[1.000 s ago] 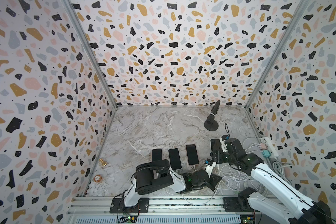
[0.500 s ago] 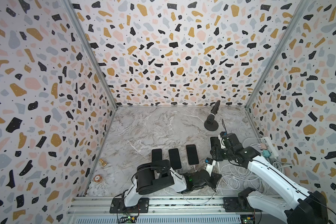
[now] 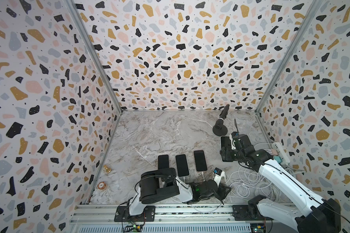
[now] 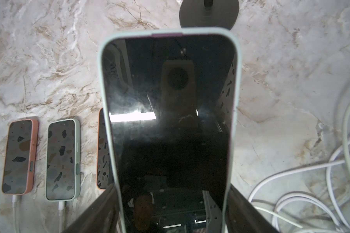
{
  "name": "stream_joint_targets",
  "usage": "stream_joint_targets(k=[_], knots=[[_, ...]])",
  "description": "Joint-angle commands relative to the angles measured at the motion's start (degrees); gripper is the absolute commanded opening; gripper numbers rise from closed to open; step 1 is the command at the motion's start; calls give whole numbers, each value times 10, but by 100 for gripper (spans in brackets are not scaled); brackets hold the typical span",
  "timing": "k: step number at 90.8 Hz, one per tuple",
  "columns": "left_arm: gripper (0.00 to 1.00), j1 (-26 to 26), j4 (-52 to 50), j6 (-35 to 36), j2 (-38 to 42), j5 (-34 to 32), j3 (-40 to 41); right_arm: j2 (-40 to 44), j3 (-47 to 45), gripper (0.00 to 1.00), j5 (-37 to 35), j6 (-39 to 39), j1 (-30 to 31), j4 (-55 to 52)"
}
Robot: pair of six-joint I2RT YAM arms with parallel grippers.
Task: Unplug the charging cable from the phone
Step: Remove the charging cable from the phone.
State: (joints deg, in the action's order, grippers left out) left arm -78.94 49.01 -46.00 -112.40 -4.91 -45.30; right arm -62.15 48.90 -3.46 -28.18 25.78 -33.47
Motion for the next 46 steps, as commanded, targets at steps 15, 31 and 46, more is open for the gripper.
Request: stream_joint_targets(k=[15, 31, 46], knots=[[97, -2, -165, 106, 256, -78, 117, -91, 25, 37, 3, -1, -27, -39], [99, -2, -417, 124, 500, -172, 154, -153, 26, 36, -9, -1, -31, -23], [100, 1, -603, 116, 706, -255, 162, -222, 30, 34, -11, 7, -34, -1]])
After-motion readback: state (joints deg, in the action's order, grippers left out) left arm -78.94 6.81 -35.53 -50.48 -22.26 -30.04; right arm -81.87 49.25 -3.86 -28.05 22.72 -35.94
